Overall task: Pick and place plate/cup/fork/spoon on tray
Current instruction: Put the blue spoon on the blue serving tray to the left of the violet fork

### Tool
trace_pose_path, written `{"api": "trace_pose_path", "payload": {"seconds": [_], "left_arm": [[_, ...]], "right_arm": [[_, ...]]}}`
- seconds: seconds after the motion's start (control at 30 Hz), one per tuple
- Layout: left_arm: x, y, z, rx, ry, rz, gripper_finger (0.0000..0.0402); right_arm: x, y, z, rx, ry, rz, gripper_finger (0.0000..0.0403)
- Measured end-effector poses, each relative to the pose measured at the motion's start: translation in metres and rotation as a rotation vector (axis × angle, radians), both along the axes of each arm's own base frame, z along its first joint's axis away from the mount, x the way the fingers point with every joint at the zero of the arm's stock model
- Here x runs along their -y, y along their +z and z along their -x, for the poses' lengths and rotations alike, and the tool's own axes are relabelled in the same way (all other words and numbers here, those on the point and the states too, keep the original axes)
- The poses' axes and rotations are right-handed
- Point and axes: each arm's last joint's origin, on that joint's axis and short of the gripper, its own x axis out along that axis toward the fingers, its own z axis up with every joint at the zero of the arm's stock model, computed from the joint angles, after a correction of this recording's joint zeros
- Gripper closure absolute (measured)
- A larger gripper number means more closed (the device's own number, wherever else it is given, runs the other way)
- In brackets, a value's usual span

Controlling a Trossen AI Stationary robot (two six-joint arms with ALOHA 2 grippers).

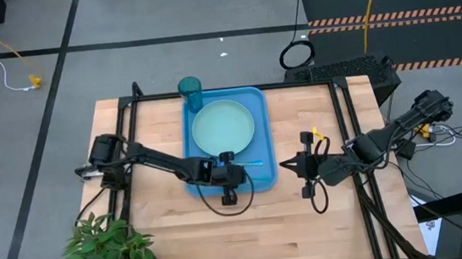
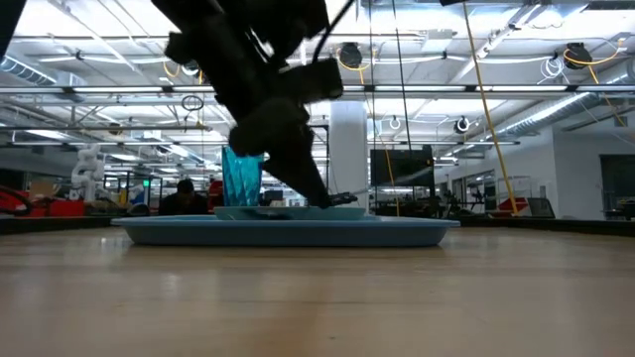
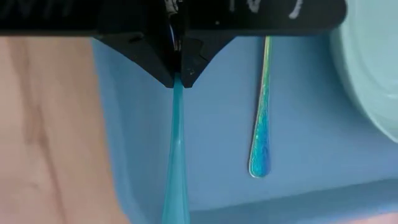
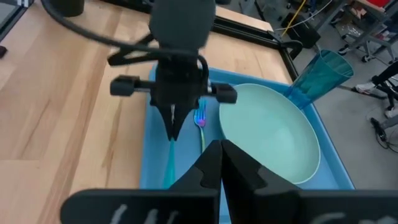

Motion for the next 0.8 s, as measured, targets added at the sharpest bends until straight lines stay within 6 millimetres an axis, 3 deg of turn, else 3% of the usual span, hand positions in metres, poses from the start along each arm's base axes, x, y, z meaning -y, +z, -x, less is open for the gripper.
{"api": "trace_pose_path", "payload": {"seconds": [0.27,0.47,0.8], "left_arm": [[-0.013,-0.021,-0.003,-0.069,0.032,0.012,0.0382],[-0.020,-0.022,-0.001,-0.097,0.053,0.027,0.0390],[-0.021,-0.023,-0.001,-0.104,0.086,0.050,0.0358]], "right_arm": [[0.000,0.000,0.000,0.000,0.000,0.001,0.0403],[0.000,0.000,0.000,-0.001,0.002,0.002,0.0403],[0.000,0.000,0.000,-0.001,0.002,0.003,0.0403]]}}
